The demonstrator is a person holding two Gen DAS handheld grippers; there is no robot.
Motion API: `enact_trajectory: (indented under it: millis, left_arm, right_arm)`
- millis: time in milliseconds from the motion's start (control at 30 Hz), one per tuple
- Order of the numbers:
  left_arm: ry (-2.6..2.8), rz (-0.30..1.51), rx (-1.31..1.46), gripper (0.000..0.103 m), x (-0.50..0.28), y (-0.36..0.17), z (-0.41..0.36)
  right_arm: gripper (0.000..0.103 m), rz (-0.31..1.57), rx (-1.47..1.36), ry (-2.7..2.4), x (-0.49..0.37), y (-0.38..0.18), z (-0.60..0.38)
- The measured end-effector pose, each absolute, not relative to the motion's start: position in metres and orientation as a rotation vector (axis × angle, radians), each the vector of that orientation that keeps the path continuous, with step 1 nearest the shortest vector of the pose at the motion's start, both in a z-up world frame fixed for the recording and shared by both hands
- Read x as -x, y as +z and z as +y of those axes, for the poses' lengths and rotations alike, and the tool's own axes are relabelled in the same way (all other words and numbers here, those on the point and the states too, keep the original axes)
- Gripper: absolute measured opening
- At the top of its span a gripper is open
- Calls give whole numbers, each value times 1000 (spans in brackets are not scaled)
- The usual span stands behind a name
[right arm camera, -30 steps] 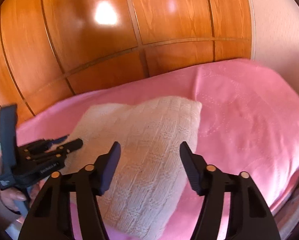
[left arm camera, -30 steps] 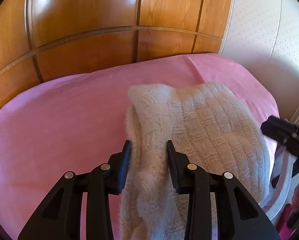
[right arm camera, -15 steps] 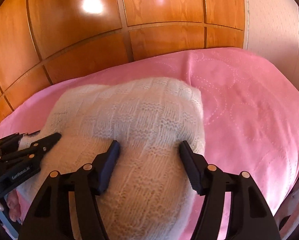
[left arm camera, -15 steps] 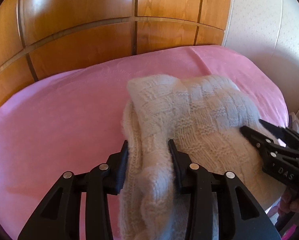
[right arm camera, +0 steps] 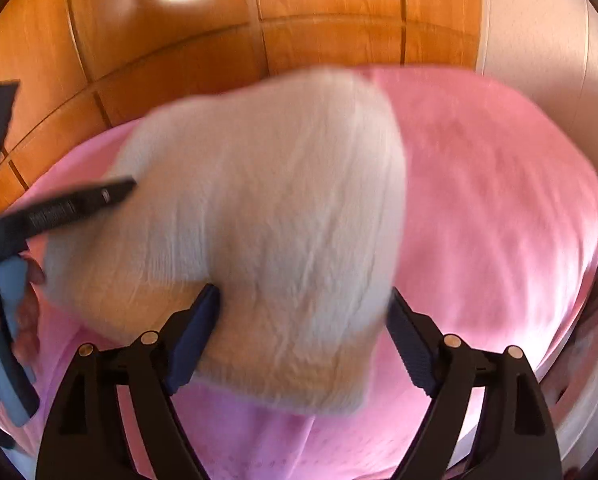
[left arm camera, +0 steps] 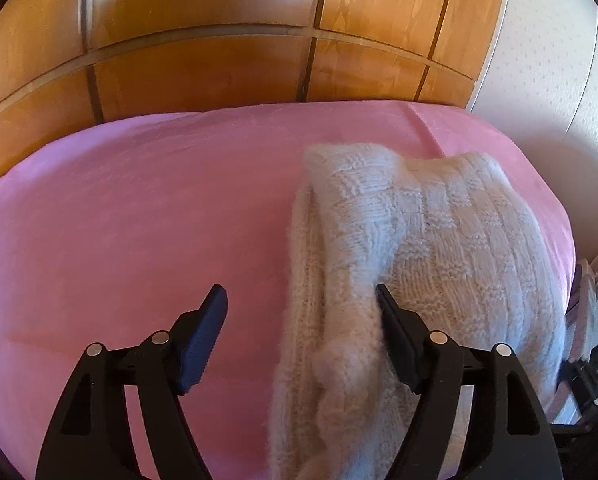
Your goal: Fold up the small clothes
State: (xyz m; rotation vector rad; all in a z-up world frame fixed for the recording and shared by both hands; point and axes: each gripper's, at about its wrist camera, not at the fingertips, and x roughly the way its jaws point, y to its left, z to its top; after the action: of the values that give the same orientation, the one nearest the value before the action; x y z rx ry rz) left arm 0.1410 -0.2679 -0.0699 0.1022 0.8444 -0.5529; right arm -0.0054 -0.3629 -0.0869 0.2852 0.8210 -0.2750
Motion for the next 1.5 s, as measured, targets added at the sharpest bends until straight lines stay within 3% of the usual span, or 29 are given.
enact_trajectory:
  millis: [67,367,400,867,1500]
  left_arm:
    - [-537,822,-110,75,-132,-65,-262]
    - [-470,763,-108,83,-85,-42,-228]
    - [-467,750,-100,87,-79,-39,-224]
    - [-408,649,-104,98,-38,-19,-205]
    - [-396,609,-121,98,-30,-10,-206]
  right_arm:
    - [81,813,-287,-284,10,-79,-362]
    - [100,644,-249,-443,41,-21,-345]
    - [100,628,-250,-464,44,-17,-340]
    - [101,601,-176,-478,51,-11,-305]
    - [100,591,-165,-482,50,-8,-300]
